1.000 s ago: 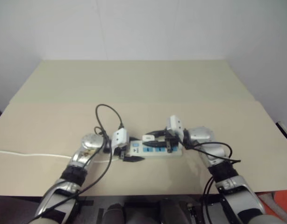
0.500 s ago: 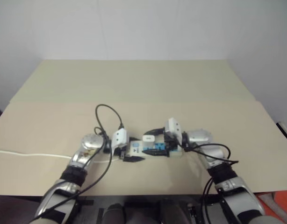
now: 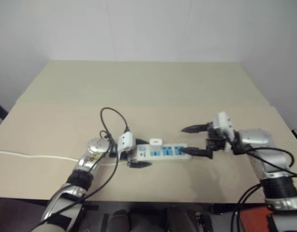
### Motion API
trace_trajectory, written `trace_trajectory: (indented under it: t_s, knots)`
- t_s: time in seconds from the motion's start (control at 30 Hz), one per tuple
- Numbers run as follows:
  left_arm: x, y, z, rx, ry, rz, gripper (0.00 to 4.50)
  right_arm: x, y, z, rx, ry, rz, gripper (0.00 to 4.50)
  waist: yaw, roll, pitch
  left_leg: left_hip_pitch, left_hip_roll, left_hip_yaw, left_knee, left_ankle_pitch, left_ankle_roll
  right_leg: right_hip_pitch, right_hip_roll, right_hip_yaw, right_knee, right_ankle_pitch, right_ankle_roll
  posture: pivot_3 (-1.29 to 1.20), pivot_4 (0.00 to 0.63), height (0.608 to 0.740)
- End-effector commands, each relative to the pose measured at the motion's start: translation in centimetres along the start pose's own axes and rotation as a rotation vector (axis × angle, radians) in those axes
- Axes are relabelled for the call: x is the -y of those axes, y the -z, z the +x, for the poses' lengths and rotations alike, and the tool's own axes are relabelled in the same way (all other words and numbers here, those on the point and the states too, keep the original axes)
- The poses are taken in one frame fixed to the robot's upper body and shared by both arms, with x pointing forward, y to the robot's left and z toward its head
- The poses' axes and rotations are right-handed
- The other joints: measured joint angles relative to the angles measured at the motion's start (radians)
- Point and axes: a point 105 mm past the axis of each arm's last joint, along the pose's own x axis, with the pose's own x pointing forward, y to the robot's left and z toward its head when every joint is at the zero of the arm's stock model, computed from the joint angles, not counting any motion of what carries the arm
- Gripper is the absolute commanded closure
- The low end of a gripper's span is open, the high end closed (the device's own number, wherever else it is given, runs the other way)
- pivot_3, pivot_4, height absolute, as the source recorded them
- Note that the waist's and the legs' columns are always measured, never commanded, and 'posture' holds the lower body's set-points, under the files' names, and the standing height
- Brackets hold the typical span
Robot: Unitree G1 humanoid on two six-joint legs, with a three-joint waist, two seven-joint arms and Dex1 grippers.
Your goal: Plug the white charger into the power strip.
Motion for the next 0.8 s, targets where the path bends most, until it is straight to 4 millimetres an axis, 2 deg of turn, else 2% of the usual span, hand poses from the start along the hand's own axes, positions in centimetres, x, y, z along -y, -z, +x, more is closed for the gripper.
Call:
trace_trajectory:
  t_s: [0.03, 0.13, 0.2, 0.33, 0.4, 0.47, 0.53, 0.63, 0.8]
  knots:
    - [-0.5, -1.9, -0.7, 0.044, -0.016, 0.082, 0.03, 0.2, -1.4, -1.4, 0.022, 0.04, -0.033, 0.25, 0.0, 0.0, 0.0, 0.0, 0.0, 0.0, 0.0, 0.0, 0.0, 0.0, 0.0, 0.0, 0.0, 0.0, 0.0, 0.0, 0.15, 0.74]
    - [0.0, -3.5, -3.0, 0.059, 0.015, 0.097, 0.03, 0.4, -1.4, -2.4, 0.011, 0.079, -0.035, 0.25, -0.003, 0.0, 0.001, -0.002, 0.0, 0.0, 0.0, 0.0, 0.0, -0.001, 0.0, 0.0, -0.001, 0.0, 0.0, 0.0, 0.15, 0.74]
    - [0.8, -5.0, -6.0, 0.047, 0.043, 0.103, 0.03, 0.4, -1.4, -3.4, 0.006, 0.108, -0.031, 0.25, -0.007, 0.0, 0.003, -0.002, 0.001, 0.0, -0.001, 0.0, 0.0, -0.003, 0.0, 0.0, -0.001, 0.0, 0.0, 0.0, 0.15, 0.74]
    - [1.7, -6.8, -9.7, -0.006, 0.038, 0.093, 0.03, 0.5, -1.4, -5.0, -0.001, 0.161, -0.018, 0.25, -0.008, 0.002, 0.005, -0.002, 0.001, 0.0, -0.002, 0.0, 0.0, -0.002, 0.0, 0.0, -0.001, 0.0, 0.0, 0.0, 0.15, 0.74]
    - [1.5, -7.2, -10.9, -0.026, -0.001, 0.093, 0.03, 0.6, -1.3, -5.6, -0.008, 0.193, -0.019, 0.25, -0.003, 0.002, 0.005, -0.001, 0.001, 0.001, -0.002, 0.0, 0.0, -0.001, -0.001, 0.0, -0.001, 0.0, 0.0, 0.0, 0.15, 0.74]
    - [0.5, -7.6, -12.7, -0.045, -0.097, 0.087, 0.03, 0.7, -1.1, -6.6, -0.021, 0.235, -0.018, 0.25, 0.006, 0.002, 0.006, 0.0, 0.001, 0.002, -0.002, 0.0, 0.0, -0.001, -0.001, 0.0, -0.002, -0.004, 0.006, 0.0, 0.15, 0.74]
    - [0.0, -7.7, -13.6, -0.056, -0.149, 0.085, 0.03, 0.7, -1.0, -7.1, -0.031, 0.258, -0.017, 0.25, 0.007, 0.002, 0.007, 0.0, 0.001, 0.002, -0.002, 0.0, 0.0, -0.001, -0.001, -0.001, -0.001, -0.005, 0.008, 0.0, 0.15, 0.74]
    - [-0.7, -7.4, -15.5, -0.095, -0.23, 0.074, 0.03, 0.6, 0.2, -8.5, -0.107, 0.319, -0.001, 0.25, 0.006, 0.002, 0.007, 0.0, 0.001, 0.002, -0.002, 0.0, 0.0, -0.001, -0.001, 0.0, -0.002, -0.005, 0.007, 0.0, 0.15, 0.74]
    - [-0.6, -6.9, -15.9, -0.113, -0.271, 0.062, 0.03, 0.3, 1.0, -9.5, -0.18, 0.366, 0.001, 0.25, 0.003, 0.002, 0.008, 0.0, 0.001, 0.003, -0.003, 0.0, 0.0, -0.001, -0.001, 0.0, -0.002, -0.004, 0.004, 0.0, 0.15, 0.74]
